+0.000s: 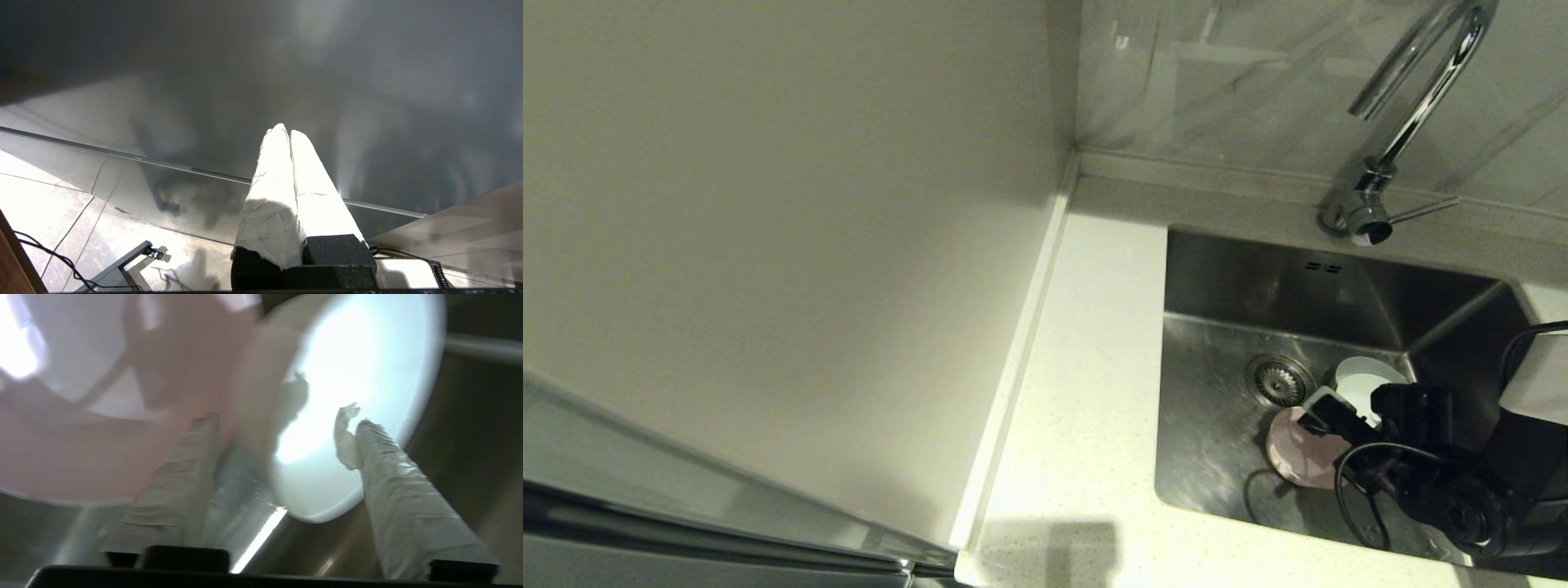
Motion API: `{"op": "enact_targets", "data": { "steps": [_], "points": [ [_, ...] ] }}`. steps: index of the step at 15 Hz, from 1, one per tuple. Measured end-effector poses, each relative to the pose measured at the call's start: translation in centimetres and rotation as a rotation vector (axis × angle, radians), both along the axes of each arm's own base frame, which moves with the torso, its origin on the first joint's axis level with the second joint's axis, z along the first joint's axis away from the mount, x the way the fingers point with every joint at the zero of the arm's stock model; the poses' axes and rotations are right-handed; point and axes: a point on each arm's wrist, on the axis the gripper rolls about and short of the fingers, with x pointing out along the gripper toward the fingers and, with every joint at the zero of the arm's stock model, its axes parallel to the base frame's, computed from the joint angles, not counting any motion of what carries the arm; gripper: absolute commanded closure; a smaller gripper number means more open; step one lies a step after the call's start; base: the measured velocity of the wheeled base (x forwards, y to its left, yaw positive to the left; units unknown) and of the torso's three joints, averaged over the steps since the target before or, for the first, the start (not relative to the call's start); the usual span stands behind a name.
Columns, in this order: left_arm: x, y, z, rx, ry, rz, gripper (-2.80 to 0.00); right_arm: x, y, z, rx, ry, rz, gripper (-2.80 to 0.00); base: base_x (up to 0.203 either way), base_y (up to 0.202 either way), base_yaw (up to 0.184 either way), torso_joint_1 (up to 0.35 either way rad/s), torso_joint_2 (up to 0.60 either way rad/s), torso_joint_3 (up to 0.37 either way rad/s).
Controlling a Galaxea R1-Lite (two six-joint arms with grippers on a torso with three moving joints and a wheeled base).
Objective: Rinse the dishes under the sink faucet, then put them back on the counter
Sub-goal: Put a bowl into the sink, then turn on the faucet
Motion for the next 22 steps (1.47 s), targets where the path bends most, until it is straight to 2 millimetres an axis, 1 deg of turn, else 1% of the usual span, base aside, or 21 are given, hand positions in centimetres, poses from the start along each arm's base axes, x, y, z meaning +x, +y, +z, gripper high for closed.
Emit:
{"op": "enact_targets", "data": {
  "steps": [5, 7, 9, 11, 14, 18, 19, 22],
  "points": [
    [0.0, 0.0, 0.0, 0.0, 0.0, 0.001, 0.0, -1.8, -1.4, 4.5, 0.022, -0.127, -0.031, -2.8, 0.0, 0.0, 0.0, 0.0, 0.0, 0.0],
    [0.0, 0.0, 0.0, 0.0, 0.0, 0.001, 0.0, -2.6, -1.8, 6.3, 0.079, -0.211, -0.07, -2.8, 0.0, 0.0, 0.0, 0.0, 0.0, 0.0],
    [0.0, 0.0, 0.0, 0.0, 0.0, 0.0, 0.0, -3.6, -2.0, 7.8, 0.17, -0.286, -0.122, -2.8, 0.0, 0.0, 0.0, 0.0, 0.0, 0.0],
    [0.0, 0.0, 0.0, 0.0, 0.0, 0.0, 0.0, -4.7, -2.1, 9.0, 0.268, -0.326, -0.172, -2.8, 0.0, 0.0, 0.0, 0.0, 0.0, 0.0],
    [0.0, 0.0, 0.0, 0.0, 0.0, 0.0, 0.0, -6.7, -2.0, 10.6, 0.421, -0.323, -0.237, -2.8, 0.0, 0.0, 0.0, 0.0, 0.0, 0.0],
    [0.0, 0.0, 0.0, 0.0, 0.0, 0.0, 0.0, -8.6, -1.7, 13.7, 0.586, -0.315, -0.309, -2.8, 0.0, 0.0, 0.0, 0.0, 0.0, 0.0],
    [0.0, 0.0, 0.0, 0.0, 0.0, 0.0, 0.0, -9.0, -1.7, 14.5, 0.616, -0.312, -0.322, 0.0, 0.0, 0.0, 0.0, 0.0, 0.0, 0.0],
    [0.0, 0.0, 0.0, 0.0, 0.0, 0.0, 0.0, -10.2, -1.4, 16.2, 0.677, -0.288, -0.344, 0.0, 0.0, 0.0, 0.0, 0.0, 0.0, 0.0]
  ]
}}
